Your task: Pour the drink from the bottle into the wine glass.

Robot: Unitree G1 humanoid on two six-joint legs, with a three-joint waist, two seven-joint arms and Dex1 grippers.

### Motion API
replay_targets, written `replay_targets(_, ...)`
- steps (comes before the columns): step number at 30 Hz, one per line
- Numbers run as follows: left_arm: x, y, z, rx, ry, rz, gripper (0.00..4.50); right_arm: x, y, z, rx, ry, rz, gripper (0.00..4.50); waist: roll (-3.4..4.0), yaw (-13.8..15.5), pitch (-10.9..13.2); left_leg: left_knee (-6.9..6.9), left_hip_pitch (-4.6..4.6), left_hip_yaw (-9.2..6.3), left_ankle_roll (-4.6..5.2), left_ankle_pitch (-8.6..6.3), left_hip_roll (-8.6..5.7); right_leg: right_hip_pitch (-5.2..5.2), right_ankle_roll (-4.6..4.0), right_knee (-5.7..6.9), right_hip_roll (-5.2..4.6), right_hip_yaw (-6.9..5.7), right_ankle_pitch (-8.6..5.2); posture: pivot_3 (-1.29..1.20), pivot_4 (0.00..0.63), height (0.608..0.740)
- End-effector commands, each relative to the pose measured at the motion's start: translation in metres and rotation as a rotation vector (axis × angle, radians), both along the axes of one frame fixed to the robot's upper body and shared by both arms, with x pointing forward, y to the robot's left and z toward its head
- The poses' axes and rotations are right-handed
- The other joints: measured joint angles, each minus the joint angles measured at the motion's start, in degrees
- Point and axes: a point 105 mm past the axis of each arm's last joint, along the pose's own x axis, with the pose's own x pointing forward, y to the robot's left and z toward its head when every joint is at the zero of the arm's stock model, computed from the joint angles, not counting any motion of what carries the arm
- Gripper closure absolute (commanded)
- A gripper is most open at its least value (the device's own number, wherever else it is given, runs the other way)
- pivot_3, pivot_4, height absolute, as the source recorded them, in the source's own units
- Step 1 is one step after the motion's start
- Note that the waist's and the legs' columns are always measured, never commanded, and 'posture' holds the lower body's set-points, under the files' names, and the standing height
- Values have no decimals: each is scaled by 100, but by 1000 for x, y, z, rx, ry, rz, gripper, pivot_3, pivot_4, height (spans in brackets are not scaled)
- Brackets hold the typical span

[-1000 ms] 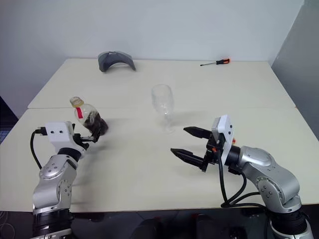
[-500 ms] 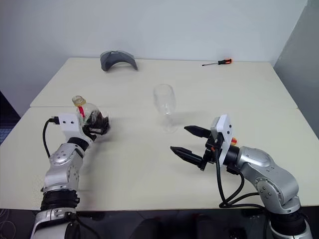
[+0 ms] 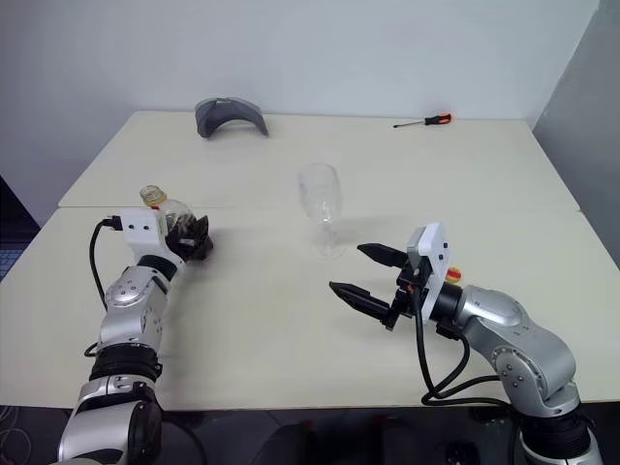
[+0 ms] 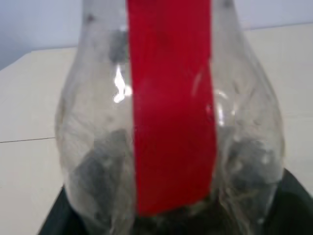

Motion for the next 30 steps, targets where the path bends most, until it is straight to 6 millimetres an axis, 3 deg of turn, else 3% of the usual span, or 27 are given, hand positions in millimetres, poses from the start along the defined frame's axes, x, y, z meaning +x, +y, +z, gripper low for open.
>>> replay_targets(1,3,1,16,16,-57,-6,2796,-6,3,13,22,-58,16,0,0,0,0,0,0,0,1,0,0,0,0,0,0,0,0,0,150,740)
replay_targets(5,3,1,18,19,-61,-6,3609,-4,3,13,23,-58,14,0,0,0,0,0,0,-2,2,-1,0,0,0,1,0,-4,0,0,150,740)
replay_targets(12,8,-10,36,90,-64,-64,3636,6,1,17,16,-76,-8,0,0,0,0,1,-2,-4,1,-1,0,0,0,1,0,-6,0,0,150,740)
replay_targets(17,22,-36,69,176,-95,-184,3636,25,-4,36,20,-115,-43,0,-10,2,6,20,-36,-33,-3,3,-1,-18,-1,6,0,-37,2,0,150,740)
replay_targets(22,45,-86,115,312,-140,-362,3636,64,-9,63,6,-178,-131,0,-13,5,11,76,-119,-60,-31,19,-7,-65,-3,23,0,-65,5,0,150,740)
replay_targets(30,58,-140,151,508,-169,-554,3636,87,3,81,2,-227,-165,0,-13,-47,11,80,-171,-36,-32,21,-11,-114,2,10,-4,-61,8,0,150,740)
